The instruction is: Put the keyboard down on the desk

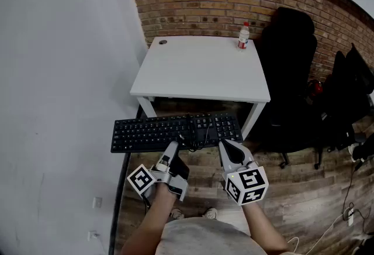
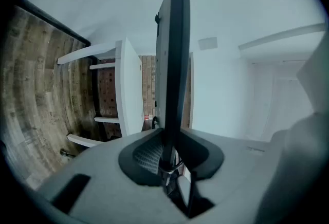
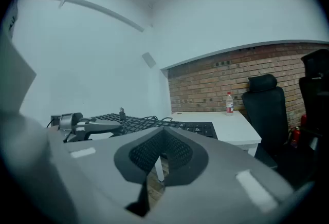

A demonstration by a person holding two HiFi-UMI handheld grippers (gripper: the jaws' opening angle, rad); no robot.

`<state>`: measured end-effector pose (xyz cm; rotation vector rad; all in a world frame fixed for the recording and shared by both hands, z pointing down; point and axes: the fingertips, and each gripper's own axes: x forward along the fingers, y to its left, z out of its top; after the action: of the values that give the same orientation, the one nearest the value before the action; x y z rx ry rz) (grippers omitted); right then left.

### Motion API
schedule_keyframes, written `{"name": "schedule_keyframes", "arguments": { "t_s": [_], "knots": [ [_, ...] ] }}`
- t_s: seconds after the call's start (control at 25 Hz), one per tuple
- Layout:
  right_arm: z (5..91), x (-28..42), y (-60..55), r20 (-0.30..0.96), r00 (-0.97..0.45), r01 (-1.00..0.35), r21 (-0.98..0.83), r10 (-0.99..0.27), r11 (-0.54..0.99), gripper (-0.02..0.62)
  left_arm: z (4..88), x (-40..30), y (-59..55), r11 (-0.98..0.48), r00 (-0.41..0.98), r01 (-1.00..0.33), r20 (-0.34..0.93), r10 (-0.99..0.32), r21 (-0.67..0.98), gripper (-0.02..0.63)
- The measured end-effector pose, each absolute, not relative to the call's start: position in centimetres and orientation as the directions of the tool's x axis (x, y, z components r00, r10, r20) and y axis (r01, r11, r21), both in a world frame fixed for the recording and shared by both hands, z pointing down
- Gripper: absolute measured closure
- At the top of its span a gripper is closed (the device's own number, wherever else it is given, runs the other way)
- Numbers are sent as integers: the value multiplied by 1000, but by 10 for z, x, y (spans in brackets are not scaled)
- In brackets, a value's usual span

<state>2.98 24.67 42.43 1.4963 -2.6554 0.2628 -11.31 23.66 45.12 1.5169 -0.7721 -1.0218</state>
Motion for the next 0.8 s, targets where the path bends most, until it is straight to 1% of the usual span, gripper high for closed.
{"name": "schedule_keyframes", "arguments": {
  "t_s": [0.32, 0.8],
  "knots": [
    [430, 56, 240, 148, -519, -855, -120, -842, 505, 586, 455, -90, 227, -188, 419, 61, -196, -886, 980, 534],
    [439, 65, 204, 173, -515, -857, -122, -839, 501, 586, 465, -77, 186, -171, 436, 81, -189, -880, 982, 532]
  ]
}}
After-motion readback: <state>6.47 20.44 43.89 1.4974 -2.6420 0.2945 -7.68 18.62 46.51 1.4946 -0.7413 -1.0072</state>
